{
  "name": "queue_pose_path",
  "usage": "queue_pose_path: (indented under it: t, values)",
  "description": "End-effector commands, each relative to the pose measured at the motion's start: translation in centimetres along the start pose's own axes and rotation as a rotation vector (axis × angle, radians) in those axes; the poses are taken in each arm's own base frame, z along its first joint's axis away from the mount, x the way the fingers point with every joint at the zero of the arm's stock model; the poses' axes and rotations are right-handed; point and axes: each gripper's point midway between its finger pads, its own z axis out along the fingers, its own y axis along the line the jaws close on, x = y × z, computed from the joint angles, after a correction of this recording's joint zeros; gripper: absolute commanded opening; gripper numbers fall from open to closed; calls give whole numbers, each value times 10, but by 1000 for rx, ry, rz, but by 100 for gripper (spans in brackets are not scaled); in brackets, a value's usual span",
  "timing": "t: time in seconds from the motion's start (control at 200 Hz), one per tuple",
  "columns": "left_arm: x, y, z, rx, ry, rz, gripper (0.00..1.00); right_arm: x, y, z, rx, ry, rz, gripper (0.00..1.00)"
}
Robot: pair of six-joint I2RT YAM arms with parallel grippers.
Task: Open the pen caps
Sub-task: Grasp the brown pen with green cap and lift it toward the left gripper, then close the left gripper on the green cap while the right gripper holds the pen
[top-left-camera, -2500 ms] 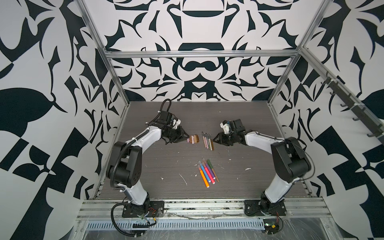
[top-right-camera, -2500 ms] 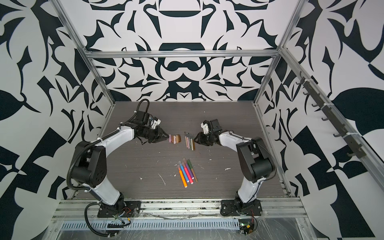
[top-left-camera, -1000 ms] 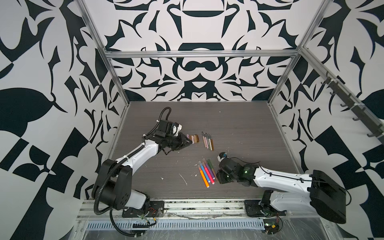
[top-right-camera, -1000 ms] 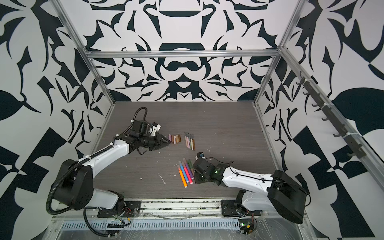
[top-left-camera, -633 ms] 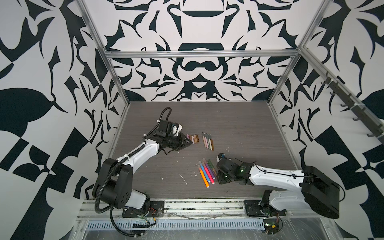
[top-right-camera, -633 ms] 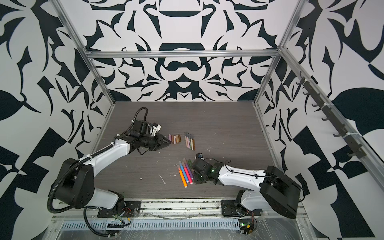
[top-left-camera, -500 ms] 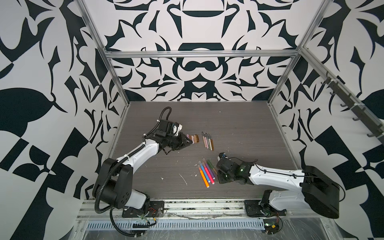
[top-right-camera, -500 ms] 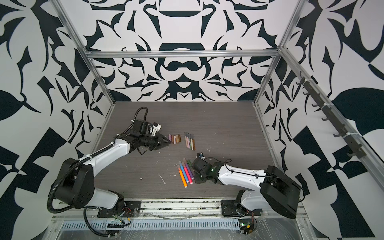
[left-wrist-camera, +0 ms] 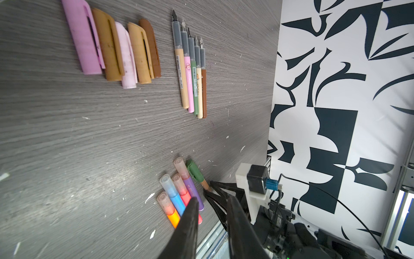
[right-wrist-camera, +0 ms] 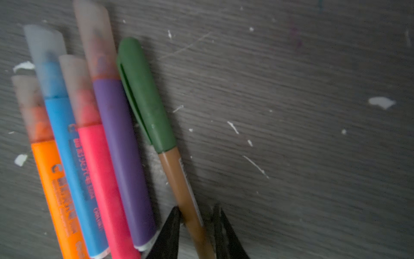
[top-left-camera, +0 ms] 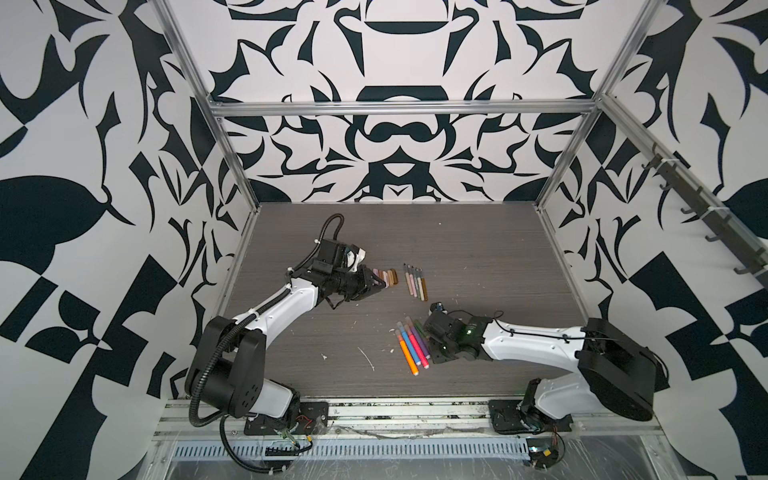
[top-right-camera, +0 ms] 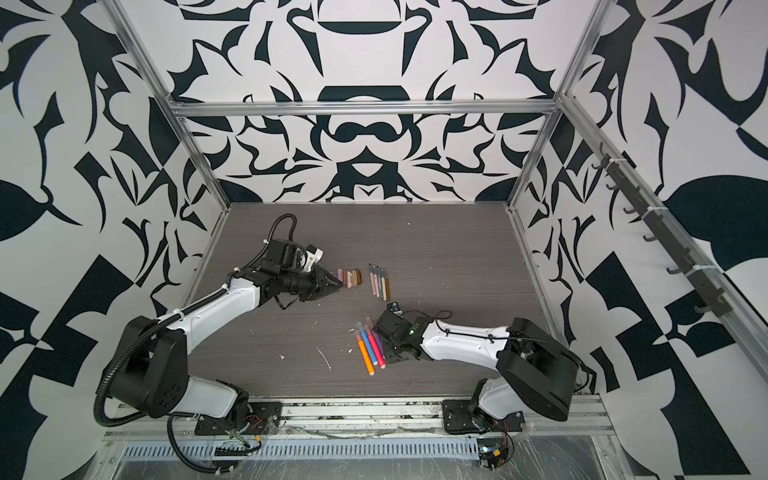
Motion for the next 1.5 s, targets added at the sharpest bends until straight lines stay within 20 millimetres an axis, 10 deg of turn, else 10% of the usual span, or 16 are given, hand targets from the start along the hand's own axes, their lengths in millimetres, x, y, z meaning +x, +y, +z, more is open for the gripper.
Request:
queue_pose_path:
  t: [0.0, 0.23, 0.705, 1.495]
  values:
    - [0, -10, -2, 19, 3, 9, 26, -4, 2, 1, 24, 9, -28, 27]
    - [18, -19, 17, 24, 44, 20, 27, -7, -5, -4, 76, 7, -39, 9]
    - [51, -38, 77, 10, 142, 66, 31, -38, 34, -63, -166, -133, -43, 7]
    - [60, -42, 87, 5, 164, 77, 32, -55, 42, -94, -304, -210, 55, 5]
